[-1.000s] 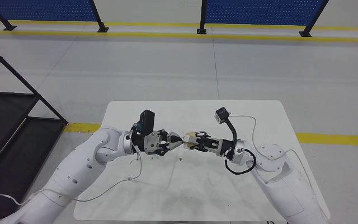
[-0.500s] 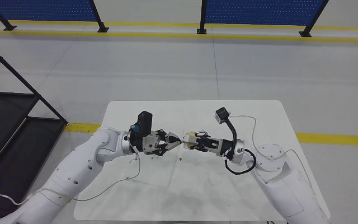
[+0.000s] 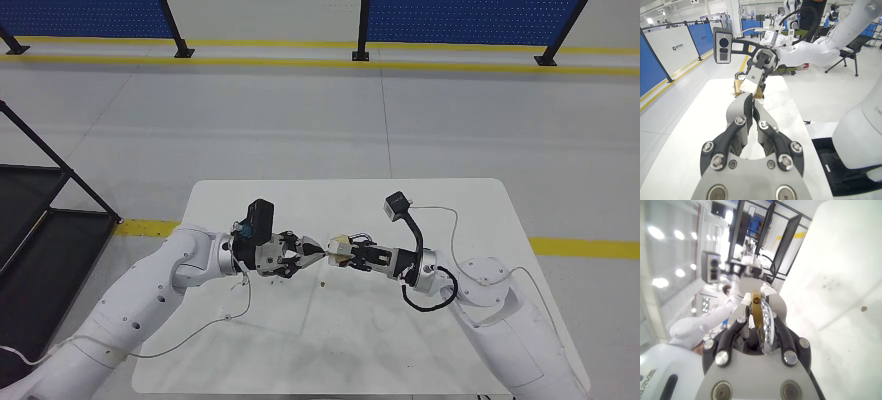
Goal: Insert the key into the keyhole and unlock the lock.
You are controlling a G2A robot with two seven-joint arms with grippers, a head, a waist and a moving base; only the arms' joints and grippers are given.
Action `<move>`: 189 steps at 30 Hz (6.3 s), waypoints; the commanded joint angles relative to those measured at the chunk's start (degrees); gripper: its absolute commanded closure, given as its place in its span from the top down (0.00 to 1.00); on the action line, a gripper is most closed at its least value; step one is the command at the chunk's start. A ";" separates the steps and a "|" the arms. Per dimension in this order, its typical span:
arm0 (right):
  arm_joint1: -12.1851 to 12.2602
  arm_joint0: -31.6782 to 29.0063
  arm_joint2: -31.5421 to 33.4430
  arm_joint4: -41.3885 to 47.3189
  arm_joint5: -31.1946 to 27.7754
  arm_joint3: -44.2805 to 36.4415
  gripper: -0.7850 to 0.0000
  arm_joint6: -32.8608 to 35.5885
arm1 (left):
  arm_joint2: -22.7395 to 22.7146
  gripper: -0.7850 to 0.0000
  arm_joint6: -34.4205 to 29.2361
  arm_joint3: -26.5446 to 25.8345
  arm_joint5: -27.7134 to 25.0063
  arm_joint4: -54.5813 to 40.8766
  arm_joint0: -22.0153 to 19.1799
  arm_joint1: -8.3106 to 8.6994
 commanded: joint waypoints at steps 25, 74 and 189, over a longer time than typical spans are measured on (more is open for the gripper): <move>0.00 0.00 0.00 0.00 0.00 0.00 0.00 0.00 | -3.53 0.00 1.55 -2.15 3.25 6.15 2.95 -1.12; 0.00 0.00 0.00 0.00 0.00 0.00 0.00 0.00 | -7.04 0.00 0.63 -0.88 0.79 5.47 4.59 -2.97; 0.00 0.00 0.00 0.00 0.00 0.00 0.00 0.00 | 1.11 0.00 -65.95 6.28 34.24 -93.46 0.23 -4.80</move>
